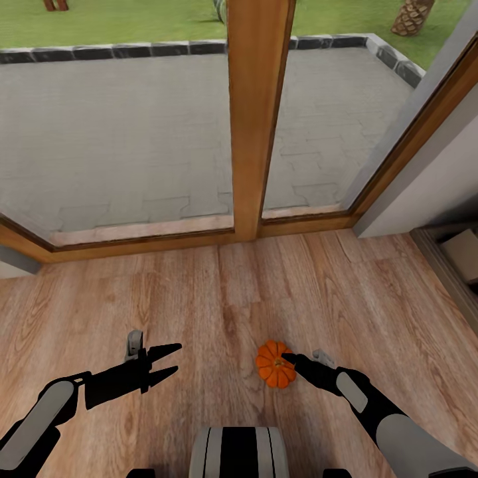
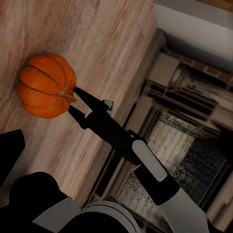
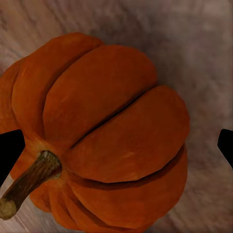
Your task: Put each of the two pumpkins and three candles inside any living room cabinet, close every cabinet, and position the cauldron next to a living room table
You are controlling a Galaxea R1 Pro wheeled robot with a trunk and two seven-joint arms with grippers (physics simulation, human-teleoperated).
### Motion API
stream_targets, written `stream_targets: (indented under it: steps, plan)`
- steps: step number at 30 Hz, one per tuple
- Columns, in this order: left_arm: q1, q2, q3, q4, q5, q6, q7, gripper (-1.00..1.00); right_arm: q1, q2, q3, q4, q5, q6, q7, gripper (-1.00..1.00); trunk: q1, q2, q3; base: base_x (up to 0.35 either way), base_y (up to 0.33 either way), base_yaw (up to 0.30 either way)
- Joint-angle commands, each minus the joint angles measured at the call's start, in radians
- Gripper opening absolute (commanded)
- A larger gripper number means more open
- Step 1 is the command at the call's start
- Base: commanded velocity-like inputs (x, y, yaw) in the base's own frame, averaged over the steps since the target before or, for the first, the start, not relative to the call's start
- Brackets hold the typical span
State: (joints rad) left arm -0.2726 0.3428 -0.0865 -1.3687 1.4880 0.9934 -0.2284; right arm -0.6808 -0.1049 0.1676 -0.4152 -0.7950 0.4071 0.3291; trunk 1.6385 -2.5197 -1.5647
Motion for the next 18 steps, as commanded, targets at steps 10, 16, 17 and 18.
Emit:
stream_targets:
  steps: [10, 16, 17, 18]
  plan:
    - [0.000, 0.001, -0.001, -0.005, -0.008, 0.001, -0.011, 1.00, 0.000, -0.001, 0.004, -0.001, -0.004, 0.002, 0.002, 1.00, 0.003, -0.002, -0.024, 0.000, 0.000, 0.000]
    - [0.000, 0.002, -0.001, -0.009, -0.001, 0.001, -0.011, 1.00, 0.000, 0.000, 0.005, -0.001, -0.004, 0.002, 0.002, 1.00, 0.003, -0.002, -0.024, 0.000, 0.000, 0.000]
    - [0.000, 0.002, -0.001, -0.009, 0.003, 0.001, -0.011, 1.00, 0.000, 0.000, 0.005, -0.001, -0.004, 0.002, 0.002, 1.00, 0.003, -0.002, -0.024, 0.000, 0.000, 0.000]
    - [0.000, 0.003, -0.001, -0.010, 0.007, 0.001, -0.011, 1.00, 0.000, 0.000, 0.005, -0.001, -0.004, 0.002, 0.002, 1.00, 0.003, -0.002, -0.024, 0.000, 0.000, 0.000]
